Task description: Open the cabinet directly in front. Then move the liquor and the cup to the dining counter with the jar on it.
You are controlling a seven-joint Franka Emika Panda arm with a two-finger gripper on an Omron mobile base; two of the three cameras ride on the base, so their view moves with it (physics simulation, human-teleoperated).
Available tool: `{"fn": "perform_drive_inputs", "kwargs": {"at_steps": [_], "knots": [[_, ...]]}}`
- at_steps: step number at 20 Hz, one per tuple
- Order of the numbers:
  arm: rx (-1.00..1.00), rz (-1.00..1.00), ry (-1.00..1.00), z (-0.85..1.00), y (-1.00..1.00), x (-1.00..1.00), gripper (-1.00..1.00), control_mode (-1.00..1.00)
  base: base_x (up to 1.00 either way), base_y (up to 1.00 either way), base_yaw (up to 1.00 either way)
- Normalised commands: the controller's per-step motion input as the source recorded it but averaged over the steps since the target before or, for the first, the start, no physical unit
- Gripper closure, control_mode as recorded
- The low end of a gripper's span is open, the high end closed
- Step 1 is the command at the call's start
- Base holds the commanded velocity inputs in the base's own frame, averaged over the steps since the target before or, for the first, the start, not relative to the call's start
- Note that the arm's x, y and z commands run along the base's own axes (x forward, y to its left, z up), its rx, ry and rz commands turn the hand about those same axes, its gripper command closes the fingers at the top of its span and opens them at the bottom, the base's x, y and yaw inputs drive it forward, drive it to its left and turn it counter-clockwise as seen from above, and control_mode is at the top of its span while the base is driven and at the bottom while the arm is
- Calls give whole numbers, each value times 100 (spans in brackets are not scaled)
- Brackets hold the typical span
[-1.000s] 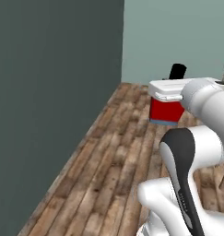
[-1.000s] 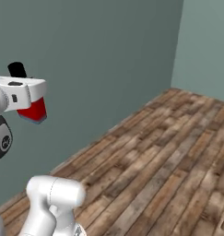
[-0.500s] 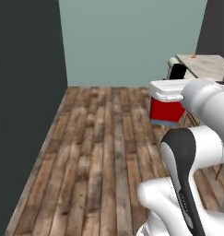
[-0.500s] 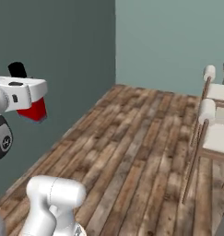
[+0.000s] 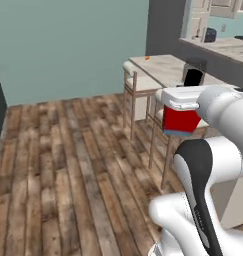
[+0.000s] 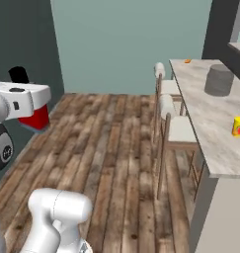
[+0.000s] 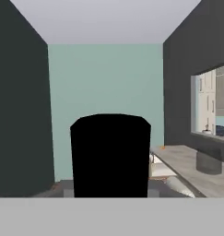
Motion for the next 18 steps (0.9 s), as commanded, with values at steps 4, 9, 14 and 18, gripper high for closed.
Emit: {"fn": "perform_drive_inputs", "kwargs": {"at_steps": [4, 9, 14, 18], "knots": [[0, 0, 0, 0, 0, 0, 100, 100, 23, 19, -49], [0, 0, 0, 0, 0, 0, 100, 100, 38, 63, -36], [0, 0, 0, 0, 0, 0, 100, 100, 52, 79, -34], [0, 0, 0, 0, 0, 0, 100, 100, 50, 93, -38]]}}
